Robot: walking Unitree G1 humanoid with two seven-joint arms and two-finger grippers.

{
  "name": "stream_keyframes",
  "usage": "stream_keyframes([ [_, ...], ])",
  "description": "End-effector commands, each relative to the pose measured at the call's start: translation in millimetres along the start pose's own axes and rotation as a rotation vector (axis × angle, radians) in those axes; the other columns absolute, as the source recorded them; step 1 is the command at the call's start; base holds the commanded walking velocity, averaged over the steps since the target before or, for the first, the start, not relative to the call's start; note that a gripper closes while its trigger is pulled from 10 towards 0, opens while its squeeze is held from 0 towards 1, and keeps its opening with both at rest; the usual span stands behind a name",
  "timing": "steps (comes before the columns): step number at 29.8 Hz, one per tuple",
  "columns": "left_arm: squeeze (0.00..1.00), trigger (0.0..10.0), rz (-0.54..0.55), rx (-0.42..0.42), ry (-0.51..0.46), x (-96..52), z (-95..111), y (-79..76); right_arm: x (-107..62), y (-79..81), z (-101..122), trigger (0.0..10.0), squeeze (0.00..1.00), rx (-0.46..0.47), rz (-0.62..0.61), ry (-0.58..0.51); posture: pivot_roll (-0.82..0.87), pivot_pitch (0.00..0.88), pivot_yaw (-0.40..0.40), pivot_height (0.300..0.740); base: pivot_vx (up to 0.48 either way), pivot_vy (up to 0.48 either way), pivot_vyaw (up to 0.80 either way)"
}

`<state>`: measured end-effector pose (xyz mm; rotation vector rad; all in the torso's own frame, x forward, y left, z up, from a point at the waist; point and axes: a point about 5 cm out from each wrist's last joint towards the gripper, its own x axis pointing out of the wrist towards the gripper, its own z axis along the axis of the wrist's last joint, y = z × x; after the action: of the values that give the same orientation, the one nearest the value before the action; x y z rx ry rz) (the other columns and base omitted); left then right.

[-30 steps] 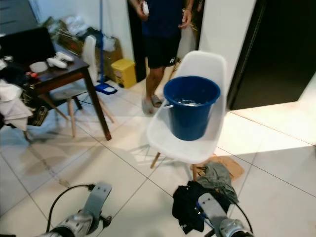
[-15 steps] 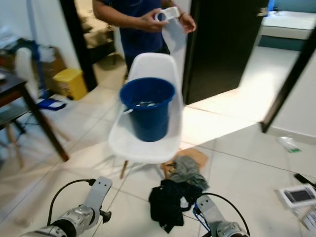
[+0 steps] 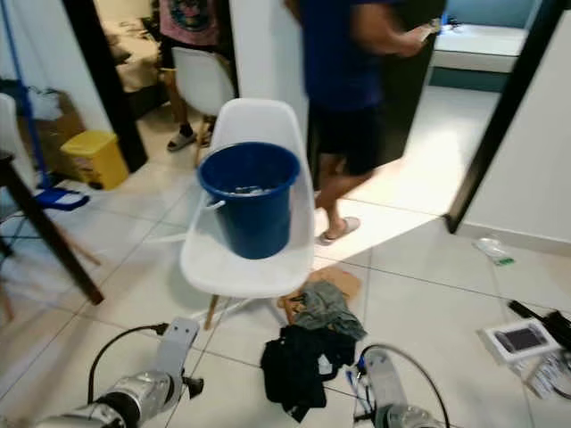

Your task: Hang hanger

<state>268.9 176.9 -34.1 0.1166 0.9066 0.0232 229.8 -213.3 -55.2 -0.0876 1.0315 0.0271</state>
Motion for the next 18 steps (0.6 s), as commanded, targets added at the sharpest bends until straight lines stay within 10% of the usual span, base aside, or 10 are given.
stream_keyframes([
  [1,0.00,10.0,0.036,-0.064,-0.008,-0.3,-8,8.4,-0.9,-6.5,-1,10.0,0.00,0.060,-0.037,-0.022,0.04,0.000,-0.016,0.740,0.000,0.000,0.00],
  [8,0.00,10.0,0.081,-0.038,0.103,-7.9,-74,28.9,-1.7,-10.2,-22,10.0,0.00,0.159,-0.065,-0.009,0.08,0.037,-0.035,0.740,0.000,0.000,0.00],
  [18,0.00,10.0,0.068,0.015,0.193,-13.4,-103,26.5,-0.6,-3.6,-29,10.0,0.00,0.115,-0.063,0.043,0.08,0.033,-0.030,0.740,0.000,0.000,0.00],
])
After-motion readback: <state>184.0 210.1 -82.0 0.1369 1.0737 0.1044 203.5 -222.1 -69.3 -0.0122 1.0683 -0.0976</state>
